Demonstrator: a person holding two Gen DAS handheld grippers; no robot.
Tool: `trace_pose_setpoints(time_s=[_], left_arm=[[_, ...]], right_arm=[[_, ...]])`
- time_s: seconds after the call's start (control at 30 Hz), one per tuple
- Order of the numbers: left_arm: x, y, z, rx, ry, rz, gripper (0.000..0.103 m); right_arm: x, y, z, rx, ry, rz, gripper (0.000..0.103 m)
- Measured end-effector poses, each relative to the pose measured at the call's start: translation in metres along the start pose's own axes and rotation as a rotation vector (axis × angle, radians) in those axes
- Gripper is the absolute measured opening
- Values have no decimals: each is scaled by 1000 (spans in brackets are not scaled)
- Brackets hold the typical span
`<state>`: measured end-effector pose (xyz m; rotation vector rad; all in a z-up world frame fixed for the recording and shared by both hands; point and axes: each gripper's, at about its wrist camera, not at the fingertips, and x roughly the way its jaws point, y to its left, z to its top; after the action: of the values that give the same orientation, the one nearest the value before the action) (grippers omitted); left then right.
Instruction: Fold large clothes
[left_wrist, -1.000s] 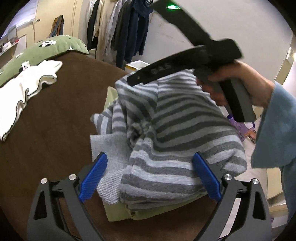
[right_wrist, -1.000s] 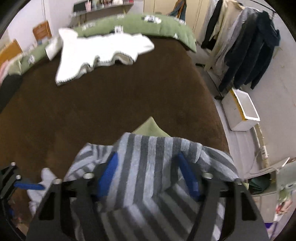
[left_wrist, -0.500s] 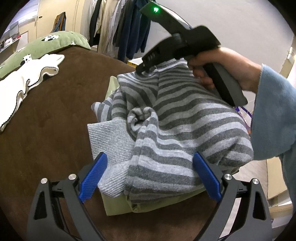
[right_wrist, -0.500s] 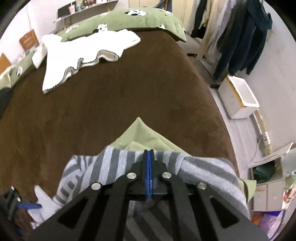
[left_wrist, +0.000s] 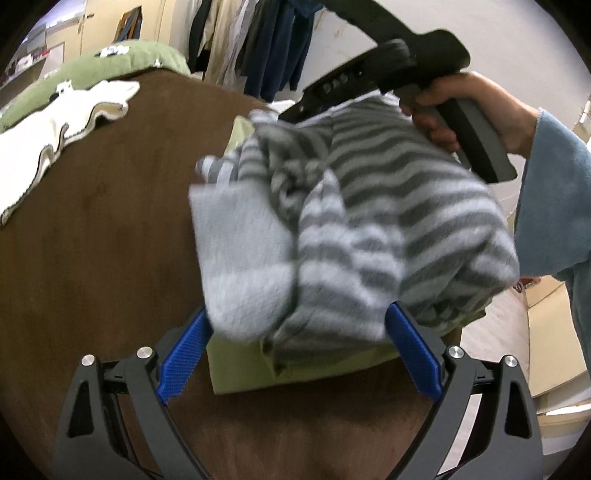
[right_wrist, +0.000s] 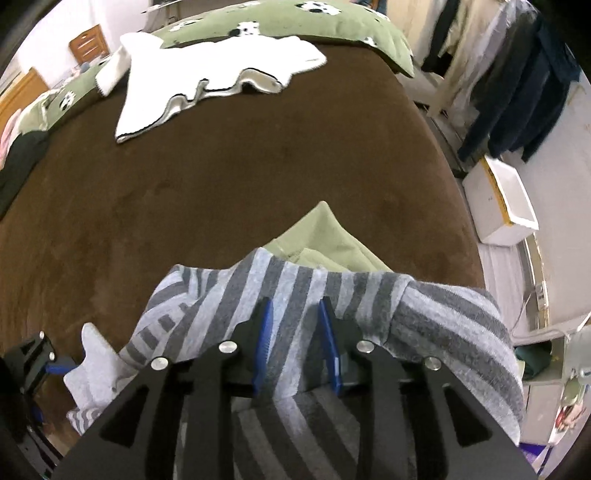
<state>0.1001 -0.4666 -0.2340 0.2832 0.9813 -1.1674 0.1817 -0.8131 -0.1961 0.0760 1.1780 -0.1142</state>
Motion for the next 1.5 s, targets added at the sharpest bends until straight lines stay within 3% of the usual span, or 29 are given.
trace_pose_setpoints(time_s=[0.13, 0.2, 0.3, 0.5, 0.7, 0.77, 0.83, 1.03, 1.5], left_arm=[[13, -11, -14, 119, 78, 117, 89], [12, -15, -22, 145, 75, 114, 87], [-3, -15, -28, 120, 30, 106, 88], [-39, -5, -20, 53, -50, 140, 91], [-78, -5, -2, 40, -69, 195, 97], [-91, -5, 3, 35, -70, 207, 97], [-103, -8, 8, 33, -77, 222, 97], [-142, -17, 12, 14, -97, 197, 97], [-209, -58, -21, 73, -158, 224, 97]], right_arm=[[2, -6, -2, 24, -13, -20, 33], [-3, -8, -4, 36, -36, -19, 38], [-18, -8, -8, 41, -104, -26, 54], [-59, 0, -26, 66, -217, -37, 54], [-114, 13, -53, 117, -336, -41, 63], [-139, 20, -65, 136, -373, -52, 68], [-163, 28, -80, 157, -411, -66, 79], [-216, 53, -127, 254, -486, -70, 92], [-270, 149, -246, 419, -527, -223, 96]])
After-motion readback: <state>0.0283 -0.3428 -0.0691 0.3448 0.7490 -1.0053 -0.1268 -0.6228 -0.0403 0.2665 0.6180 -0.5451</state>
